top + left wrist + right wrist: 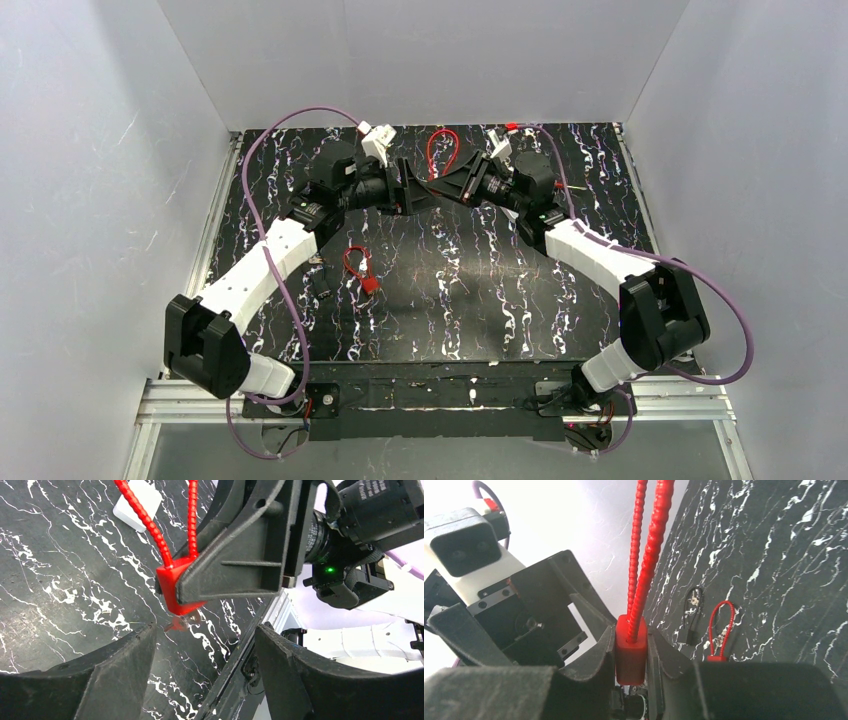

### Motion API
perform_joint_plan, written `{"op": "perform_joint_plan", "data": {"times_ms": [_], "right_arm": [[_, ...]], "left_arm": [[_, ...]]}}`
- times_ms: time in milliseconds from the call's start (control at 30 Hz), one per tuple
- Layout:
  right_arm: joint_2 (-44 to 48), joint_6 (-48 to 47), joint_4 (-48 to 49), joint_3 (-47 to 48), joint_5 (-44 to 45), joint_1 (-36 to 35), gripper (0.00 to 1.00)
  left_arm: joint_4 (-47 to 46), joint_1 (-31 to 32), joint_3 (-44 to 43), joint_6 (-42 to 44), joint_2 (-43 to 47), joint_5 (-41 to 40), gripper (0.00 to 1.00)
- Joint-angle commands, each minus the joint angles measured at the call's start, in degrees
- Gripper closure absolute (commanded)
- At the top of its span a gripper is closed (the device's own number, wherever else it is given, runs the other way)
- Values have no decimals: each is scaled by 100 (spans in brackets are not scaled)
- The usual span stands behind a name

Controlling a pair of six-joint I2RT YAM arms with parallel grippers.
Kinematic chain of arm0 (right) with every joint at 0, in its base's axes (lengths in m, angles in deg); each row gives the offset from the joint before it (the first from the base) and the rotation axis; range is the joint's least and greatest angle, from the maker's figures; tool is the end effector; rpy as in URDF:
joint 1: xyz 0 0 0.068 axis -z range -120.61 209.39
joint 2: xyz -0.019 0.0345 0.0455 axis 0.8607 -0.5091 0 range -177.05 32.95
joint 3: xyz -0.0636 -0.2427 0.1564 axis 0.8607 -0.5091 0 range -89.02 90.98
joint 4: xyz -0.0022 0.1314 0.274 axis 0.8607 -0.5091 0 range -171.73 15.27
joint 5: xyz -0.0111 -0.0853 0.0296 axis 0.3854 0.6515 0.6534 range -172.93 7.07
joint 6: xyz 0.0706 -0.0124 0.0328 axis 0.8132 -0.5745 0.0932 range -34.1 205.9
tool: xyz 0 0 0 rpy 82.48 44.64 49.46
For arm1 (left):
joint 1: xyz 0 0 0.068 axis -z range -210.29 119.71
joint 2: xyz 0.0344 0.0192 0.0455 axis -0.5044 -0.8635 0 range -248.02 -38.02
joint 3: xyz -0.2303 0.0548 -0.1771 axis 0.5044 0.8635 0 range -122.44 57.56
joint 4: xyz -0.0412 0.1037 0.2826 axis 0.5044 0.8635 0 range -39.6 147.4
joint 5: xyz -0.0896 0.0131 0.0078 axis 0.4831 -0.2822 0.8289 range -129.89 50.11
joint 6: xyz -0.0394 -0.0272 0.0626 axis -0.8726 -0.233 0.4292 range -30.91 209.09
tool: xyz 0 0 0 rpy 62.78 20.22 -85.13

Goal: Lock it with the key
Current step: Lock the lock.

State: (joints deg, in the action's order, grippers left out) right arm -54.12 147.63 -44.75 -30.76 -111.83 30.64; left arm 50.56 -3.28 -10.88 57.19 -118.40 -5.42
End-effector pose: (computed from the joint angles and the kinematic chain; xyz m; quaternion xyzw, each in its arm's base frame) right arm 0.3538 0.2314 0.3162 0.0214 0.7005 0.6141 0.3630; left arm 0.3343 -0.2134 0.3685 0.1544 0.7500 -0.4959 0.4095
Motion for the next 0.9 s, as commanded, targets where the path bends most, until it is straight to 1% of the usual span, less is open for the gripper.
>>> {"op": "perform_joint_plan", "data": {"times_ms": [0,133,200,267,367,433,533,667,767,867], "right_arm": [[199,205,962,-26,-227,-107,99],[194,344,1289,-120,-321,-136,99],[210,403,1429,-164,-367,-139,99],[236,465,1595,-233,-405,-147,99],[277,505,1769,-299,-464,-145,99],[296,507,1849,-327,-497,-141,99],[313,550,2074,-394,-551,-139,99],[304,810,2750,-551,-575,-126,99],[294,1040,3214,-648,-554,-93,99],[287,1212,3577,-707,-525,-78,99]], "left_arm": [[-49,23,-244,114,-36,-173,30],[-49,28,-251,115,-38,-161,34],[-51,24,-236,122,-21,-164,38],[119,20,-211,119,2,-200,46],[53,-24,-130,4,41,-139,57],[-190,-58,-38,-159,76,14,64],[-364,-78,42,-329,100,345,78],[-507,-82,122,-489,147,659,91],[-674,-82,223,-633,193,812,99],[-808,-96,255,-757,214,950,100]]}}
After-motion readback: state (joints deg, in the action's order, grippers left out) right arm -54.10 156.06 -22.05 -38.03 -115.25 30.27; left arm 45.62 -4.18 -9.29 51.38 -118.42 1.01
